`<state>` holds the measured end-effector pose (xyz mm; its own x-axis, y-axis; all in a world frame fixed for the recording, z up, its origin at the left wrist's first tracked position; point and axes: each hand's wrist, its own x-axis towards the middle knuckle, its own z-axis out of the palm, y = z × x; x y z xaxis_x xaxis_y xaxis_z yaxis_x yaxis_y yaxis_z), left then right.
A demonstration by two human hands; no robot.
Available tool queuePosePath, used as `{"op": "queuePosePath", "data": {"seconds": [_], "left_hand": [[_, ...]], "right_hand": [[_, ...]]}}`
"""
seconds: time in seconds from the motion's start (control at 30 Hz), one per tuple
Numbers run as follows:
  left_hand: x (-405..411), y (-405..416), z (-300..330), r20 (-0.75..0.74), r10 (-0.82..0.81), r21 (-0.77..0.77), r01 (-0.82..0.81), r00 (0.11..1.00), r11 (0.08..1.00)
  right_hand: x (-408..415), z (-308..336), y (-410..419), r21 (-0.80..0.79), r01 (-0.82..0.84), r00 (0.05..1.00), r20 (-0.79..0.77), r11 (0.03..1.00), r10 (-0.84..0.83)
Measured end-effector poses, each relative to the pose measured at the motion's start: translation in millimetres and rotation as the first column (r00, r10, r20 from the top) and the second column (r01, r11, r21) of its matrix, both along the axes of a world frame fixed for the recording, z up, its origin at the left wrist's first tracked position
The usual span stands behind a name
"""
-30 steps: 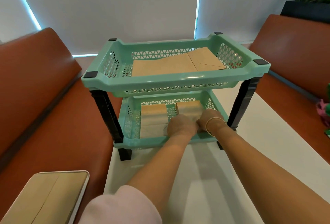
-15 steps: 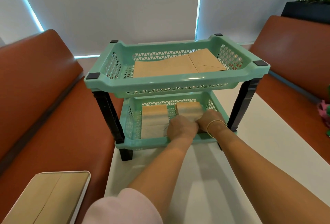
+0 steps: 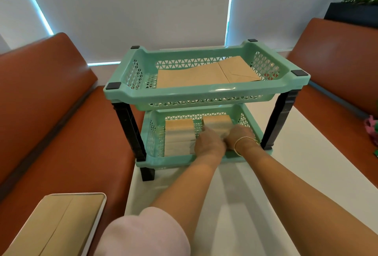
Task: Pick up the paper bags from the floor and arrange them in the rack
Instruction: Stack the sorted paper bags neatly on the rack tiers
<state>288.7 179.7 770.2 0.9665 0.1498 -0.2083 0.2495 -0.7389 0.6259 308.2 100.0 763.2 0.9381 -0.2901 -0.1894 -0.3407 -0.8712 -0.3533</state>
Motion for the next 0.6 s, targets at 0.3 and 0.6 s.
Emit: {"op": "queuePosePath", "data": {"seconds": [0.3, 0.6], "left_hand": [[-40.3, 21.5, 14.1, 0.212, -0.112, -0.042, 0.123, 0.971, 0.991], [-151.0, 144.8, 10.1, 0.31, -0.024, -0.178, 0.083, 0.95, 0.98]], "right_hand": [[-36.7, 39.0, 9.7, 0.006, -0.037, 0.994, 0.107, 0.999, 0.036], [-132.6, 71.5, 102.9, -0.076, -0.378, 0.918, 0.101, 0.923, 0.384]]}}
